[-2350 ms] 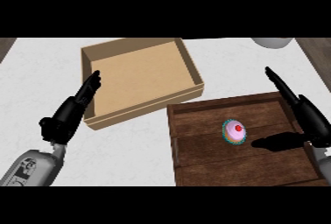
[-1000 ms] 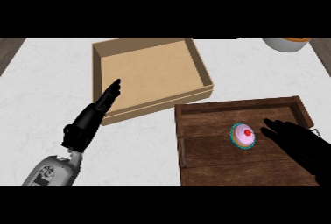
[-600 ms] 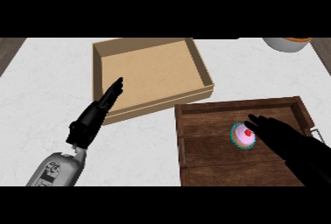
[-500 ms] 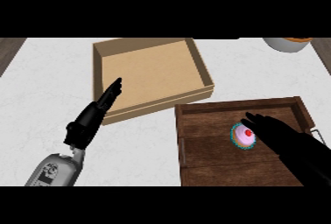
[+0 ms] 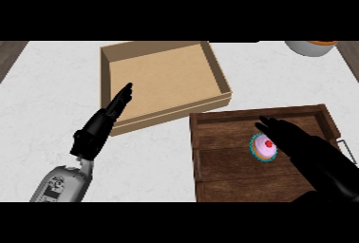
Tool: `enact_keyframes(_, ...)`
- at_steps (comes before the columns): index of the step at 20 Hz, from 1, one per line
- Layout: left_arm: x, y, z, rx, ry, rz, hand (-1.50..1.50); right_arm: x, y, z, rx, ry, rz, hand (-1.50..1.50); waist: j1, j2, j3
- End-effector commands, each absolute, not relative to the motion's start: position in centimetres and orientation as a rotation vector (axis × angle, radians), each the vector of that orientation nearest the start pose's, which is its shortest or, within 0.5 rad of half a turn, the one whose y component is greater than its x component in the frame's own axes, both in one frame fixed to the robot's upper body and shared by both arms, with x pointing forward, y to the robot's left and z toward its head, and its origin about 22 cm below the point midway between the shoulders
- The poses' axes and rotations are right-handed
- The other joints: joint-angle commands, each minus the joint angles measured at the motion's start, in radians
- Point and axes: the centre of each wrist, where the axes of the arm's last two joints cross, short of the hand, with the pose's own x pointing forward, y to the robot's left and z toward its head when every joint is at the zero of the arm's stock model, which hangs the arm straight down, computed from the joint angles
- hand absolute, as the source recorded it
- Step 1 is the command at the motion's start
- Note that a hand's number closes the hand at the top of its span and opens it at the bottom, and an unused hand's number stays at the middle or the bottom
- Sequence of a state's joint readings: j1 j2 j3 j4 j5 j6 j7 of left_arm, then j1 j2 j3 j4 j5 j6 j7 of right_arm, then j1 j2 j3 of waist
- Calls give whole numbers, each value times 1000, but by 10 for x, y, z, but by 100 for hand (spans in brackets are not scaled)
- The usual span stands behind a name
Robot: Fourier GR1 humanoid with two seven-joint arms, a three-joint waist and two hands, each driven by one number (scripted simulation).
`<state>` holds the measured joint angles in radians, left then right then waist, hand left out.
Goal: Pick the cupcake from the tray and place it in the cardboard box
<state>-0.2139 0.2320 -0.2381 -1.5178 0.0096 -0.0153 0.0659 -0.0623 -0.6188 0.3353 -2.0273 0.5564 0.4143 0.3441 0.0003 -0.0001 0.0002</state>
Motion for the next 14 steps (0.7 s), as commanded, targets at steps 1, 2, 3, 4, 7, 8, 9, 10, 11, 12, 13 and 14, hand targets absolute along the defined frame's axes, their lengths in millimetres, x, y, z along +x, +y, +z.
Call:
enact_keyframes(1, 282, 217, 36, -20, -1585, -460, 0, 226, -235, 111, -617, -1309, 1395, -150, 1, 0, 0)
enact_keyframes(2, 274, 187, 29, -37, -1600, -439, 0, 228, -233, 109, -615, -1303, 1397, -150, 1, 0, 0)
enact_keyframes(3, 283, 207, 30, -35, -1608, -438, 0, 244, -220, 110, -613, -1297, 1404, -150, 3, 1, 0)
enact_keyframes(4, 288, 209, 49, -24, -1608, -438, 0, 216, -230, 131, -616, -1289, 1404, -150, -3, -1, 0)
enact_keyframes(7, 284, 194, 43, -47, -1598, -453, 0, 228, -229, 96, -587, -1259, 1441, -150, 0, 0, 0)
enact_keyframes(8, 285, 196, 31, -32, -1608, -453, 0, 240, -213, 109, -594, -1257, 1428, -150, 2, 0, 0)
enact_keyframes(9, 290, 206, 31, -41, -1605, -433, 0, 206, -238, 85, -586, -1229, 1452, -150, -6, 0, 0)
enact_keyframes(10, 289, 201, 39, -23, -1588, -449, 0, 243, -244, 103, -593, -1222, 1434, -150, 0, 0, 0)
enact_keyframes(11, 292, 213, 47, -49, -1602, -444, 0, 248, -238, 104, -593, -1212, 1447, -150, 2, 0, 0)
enact_keyframes(12, 280, 209, 43, -31, -1597, -440, 0, 224, -229, 91, -593, -1228, 1445, -150, -1, -1, 0)
enact_keyframes(13, 279, 213, 47, -50, -1606, -448, 0, 223, -222, 96, -601, -1205, 1445, -150, 0, -1, 0)
enact_keyframes(14, 291, 195, 50, -33, -1608, -467, 0, 224, -219, 87, -605, -1194, 1471, -150, -2, 0, 0)
